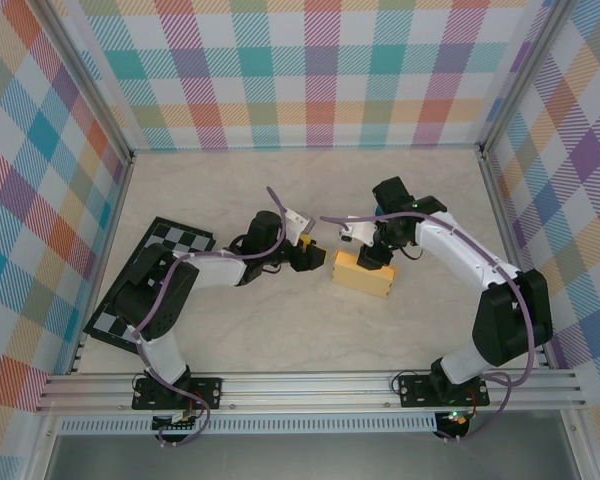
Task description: Fold the paper box
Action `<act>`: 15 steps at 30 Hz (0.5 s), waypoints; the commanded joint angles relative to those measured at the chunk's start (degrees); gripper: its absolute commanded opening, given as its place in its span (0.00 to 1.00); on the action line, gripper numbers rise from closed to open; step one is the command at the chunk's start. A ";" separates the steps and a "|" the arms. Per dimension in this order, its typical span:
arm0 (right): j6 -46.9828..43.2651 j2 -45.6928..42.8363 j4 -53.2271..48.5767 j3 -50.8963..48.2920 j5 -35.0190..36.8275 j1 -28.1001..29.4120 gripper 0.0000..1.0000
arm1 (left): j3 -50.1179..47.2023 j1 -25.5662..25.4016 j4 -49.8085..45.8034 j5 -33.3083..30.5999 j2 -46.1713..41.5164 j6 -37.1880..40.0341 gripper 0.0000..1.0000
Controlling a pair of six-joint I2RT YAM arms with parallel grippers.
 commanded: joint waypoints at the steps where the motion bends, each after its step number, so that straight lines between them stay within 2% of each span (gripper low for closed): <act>1: -1.32 -2.09 1.20 -0.28 0.13 0.26 0.40 | 1.83 -0.21 0.18 1.10 1.24 -0.36 0.59; 6: -1.52 -2.16 2.53 -1.13 4.99 2.65 0.47 | 2.79 -0.20 0.25 1.11 1.98 -1.05 0.59; 13: -2.12 -2.01 3.45 -2.80 9.66 4.31 0.44 | 3.15 -0.21 0.24 1.54 2.73 -1.47 0.58; 15: -2.20 -1.90 3.71 -3.36 10.08 4.67 0.39 | 3.17 -0.21 0.53 2.06 2.86 -1.67 0.58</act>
